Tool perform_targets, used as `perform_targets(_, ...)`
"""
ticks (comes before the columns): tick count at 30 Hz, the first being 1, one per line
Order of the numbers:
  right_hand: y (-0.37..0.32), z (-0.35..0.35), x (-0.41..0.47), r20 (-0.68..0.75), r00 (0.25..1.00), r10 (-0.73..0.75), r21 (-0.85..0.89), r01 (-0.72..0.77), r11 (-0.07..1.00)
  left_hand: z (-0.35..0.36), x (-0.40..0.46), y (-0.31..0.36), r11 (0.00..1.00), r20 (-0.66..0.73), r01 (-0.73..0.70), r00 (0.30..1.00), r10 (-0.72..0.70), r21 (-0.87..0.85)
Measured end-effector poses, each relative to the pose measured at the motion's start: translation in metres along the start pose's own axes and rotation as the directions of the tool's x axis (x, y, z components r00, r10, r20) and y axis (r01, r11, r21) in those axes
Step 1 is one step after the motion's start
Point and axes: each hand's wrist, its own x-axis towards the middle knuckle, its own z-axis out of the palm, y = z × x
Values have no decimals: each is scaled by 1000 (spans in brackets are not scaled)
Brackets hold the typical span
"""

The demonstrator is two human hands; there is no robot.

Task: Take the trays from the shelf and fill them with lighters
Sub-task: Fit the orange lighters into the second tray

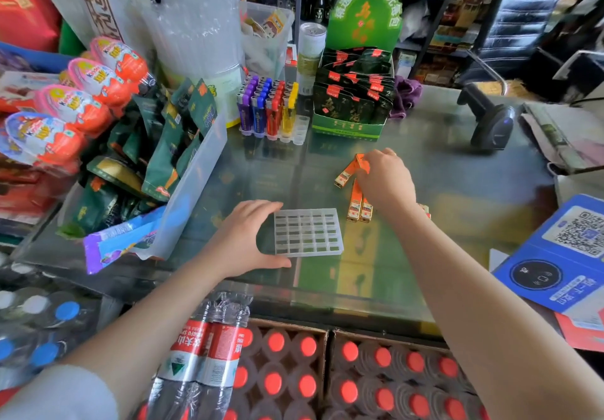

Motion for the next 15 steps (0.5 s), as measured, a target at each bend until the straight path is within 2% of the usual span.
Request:
perform_targets(4,1,13,8,15,999,41,-140,-39,989,2,-1,-6,1000,-15,-17,1000,17,-3)
perform_targets(8,-1,16,11,36,995,93,-136,-87,987,4,-1,-6,999,-58,-30,998,31,12)
perform_targets(10,0,13,12,52,993,102,-22,-101,995,4,-1,-6,999,-72,-47,996,49,22)
perform_targets(12,-2,8,6,58,998,40,205,-51,978,4,-1,-7,999,-72,-49,996,50,19)
perform_targets(14,-8,2,-12,57,996,-66,450,33,893,4,-1,-6,999,-69,-50,996,51,14)
perform_targets(15,-12,0,-23,68,992,-107,581,48,812,3,-1,-5,999,-64,-49,997,50,13)
